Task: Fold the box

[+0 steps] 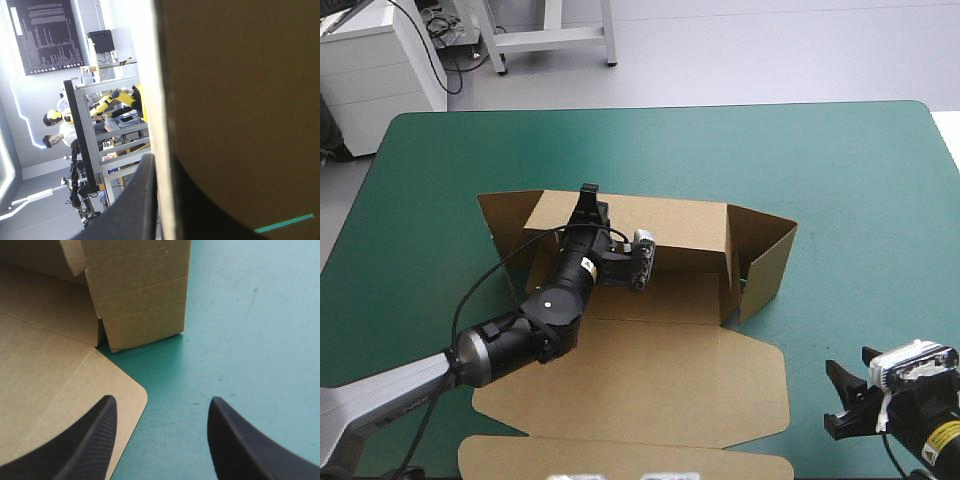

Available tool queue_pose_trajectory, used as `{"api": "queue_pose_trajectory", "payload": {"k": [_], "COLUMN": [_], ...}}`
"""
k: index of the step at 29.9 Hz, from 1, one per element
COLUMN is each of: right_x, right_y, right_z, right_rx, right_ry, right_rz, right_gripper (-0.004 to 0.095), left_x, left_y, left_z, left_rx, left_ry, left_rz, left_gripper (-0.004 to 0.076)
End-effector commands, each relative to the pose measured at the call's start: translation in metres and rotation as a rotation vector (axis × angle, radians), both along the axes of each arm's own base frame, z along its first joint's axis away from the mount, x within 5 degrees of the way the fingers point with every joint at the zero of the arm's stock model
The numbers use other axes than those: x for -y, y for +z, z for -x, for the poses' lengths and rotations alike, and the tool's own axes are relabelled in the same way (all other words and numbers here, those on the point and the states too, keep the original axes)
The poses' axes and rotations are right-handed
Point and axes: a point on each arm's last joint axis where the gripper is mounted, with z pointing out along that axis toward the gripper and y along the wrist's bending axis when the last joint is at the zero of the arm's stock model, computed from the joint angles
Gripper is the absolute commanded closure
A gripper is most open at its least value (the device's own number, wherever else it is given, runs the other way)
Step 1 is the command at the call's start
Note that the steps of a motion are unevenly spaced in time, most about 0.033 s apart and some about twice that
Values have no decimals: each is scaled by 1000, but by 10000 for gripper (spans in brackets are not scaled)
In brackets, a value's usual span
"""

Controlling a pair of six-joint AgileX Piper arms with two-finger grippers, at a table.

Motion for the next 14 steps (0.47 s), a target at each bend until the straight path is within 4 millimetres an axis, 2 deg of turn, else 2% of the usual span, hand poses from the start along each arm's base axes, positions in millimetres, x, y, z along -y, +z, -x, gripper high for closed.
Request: {"api": "queue_pose_trajectory", "payload": {"k": [1,10,14], "right_x": [1,-9,-14], "right_y": [18,17,27], "right_z": [-5,-24,-32], "right_rx": [46,-21,1], "right_ry": [-26,-29,-23], "right_rz": [9,78,82], "right_gripper": [387,387,387], "left_x": [-9,-4,-4], "left_y": [6,24,25], "left_z": [0,-1,-1], "left_rx": [-56,-115,-115], "left_ry": [105,99,104], "left_rz": [34,38,44], "left_gripper": [731,731,731]}}
